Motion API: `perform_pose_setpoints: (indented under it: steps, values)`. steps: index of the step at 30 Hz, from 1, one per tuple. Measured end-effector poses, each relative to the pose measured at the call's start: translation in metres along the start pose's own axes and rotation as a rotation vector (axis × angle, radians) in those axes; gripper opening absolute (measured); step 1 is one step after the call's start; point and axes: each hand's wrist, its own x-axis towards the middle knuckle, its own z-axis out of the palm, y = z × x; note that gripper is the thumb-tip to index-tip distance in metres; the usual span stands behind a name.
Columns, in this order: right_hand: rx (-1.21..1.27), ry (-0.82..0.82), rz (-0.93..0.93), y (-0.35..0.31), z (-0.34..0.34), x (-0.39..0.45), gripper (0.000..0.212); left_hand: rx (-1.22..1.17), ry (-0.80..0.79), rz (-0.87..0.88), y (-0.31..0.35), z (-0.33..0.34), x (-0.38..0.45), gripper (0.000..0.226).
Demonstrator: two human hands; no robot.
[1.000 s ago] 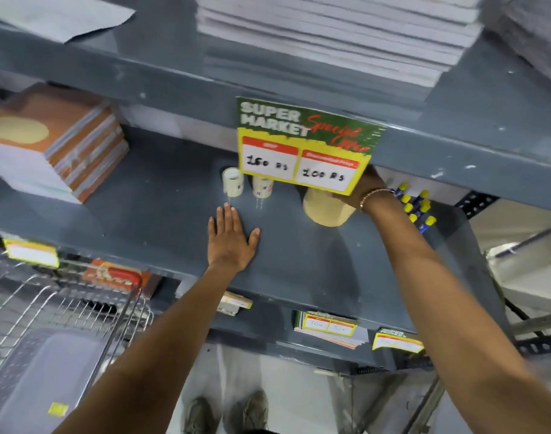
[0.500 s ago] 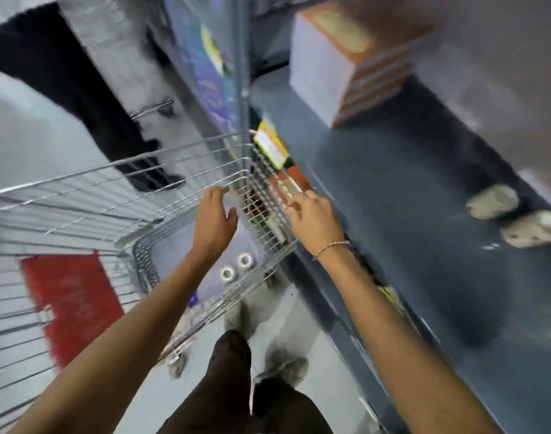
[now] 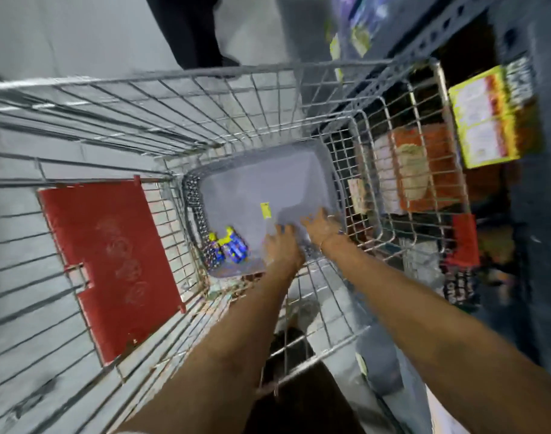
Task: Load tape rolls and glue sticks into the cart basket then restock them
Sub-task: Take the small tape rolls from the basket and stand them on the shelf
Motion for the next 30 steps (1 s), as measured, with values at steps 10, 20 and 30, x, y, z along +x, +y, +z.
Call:
perform_pose_setpoints:
  steps: [10, 20, 30]
  values:
    - [-0.113, 0.059, -0.095, -0.015, 0.020, 0.018, 0.037, 0.147, 0.125, 0.127, -0.005, 0.006, 0.022, 0.036]
    - [0.193, 0.096, 0.046, 0.001, -0.003, 0.008, 0.040, 0.059, 0.194, 0.119, 0.006, -0.088, 0.003, 0.051]
    - [0.361, 0.253, 0.057, 0.005, -0.072, -0.033, 0.039, 0.071, 0.234, 0.176, 0.016, -0.121, -0.033, 0.051]
